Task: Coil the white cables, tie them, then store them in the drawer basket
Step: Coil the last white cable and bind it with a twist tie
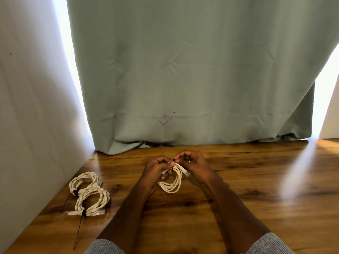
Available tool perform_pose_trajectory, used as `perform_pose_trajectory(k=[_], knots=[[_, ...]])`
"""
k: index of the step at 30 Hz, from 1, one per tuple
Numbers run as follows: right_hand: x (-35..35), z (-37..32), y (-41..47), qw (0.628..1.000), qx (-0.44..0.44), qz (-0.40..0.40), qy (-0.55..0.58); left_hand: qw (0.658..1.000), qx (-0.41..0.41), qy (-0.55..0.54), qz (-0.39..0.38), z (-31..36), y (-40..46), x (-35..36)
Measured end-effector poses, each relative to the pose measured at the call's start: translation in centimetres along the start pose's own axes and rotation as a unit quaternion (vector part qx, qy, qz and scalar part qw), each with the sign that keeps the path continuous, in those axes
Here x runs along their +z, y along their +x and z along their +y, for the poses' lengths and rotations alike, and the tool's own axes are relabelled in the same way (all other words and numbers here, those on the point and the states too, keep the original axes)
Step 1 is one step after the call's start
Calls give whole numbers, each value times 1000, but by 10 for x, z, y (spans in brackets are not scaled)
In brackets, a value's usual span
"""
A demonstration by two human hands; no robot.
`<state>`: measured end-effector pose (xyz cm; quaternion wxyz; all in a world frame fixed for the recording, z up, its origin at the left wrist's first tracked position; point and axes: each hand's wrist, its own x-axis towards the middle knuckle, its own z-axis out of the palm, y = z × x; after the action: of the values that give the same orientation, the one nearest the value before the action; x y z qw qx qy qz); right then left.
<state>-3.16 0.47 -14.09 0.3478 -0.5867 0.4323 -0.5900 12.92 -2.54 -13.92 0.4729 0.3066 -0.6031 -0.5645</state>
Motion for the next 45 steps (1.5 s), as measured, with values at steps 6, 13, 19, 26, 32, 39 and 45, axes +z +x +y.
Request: perform_pose_trajectory(k=[6,13,19,26,32,39,45], knots=[[0,-1,0,1000,5,-2,1,1000,-3,6,4,2,-1,1],[1,-4,1,1000,-5,1,16,1000,-15,-2,17,4,-2,2],[1,-6,1,1000,-13,3,1,999,-11,-8,32,7,-4,5],[2,1,2,1000,-14,6,-14,1000,4,-7,27,10,-6,6],[1,0,1,1000,-18,5,-5,1000,-4,2,27,9,-6,5],[2,-5,0,1000,-16,5,-3,999,-22,1,29,6,-2,3],[3,-9,0,1000,-8,2,2,999,-6,4,38,6,-1,3]])
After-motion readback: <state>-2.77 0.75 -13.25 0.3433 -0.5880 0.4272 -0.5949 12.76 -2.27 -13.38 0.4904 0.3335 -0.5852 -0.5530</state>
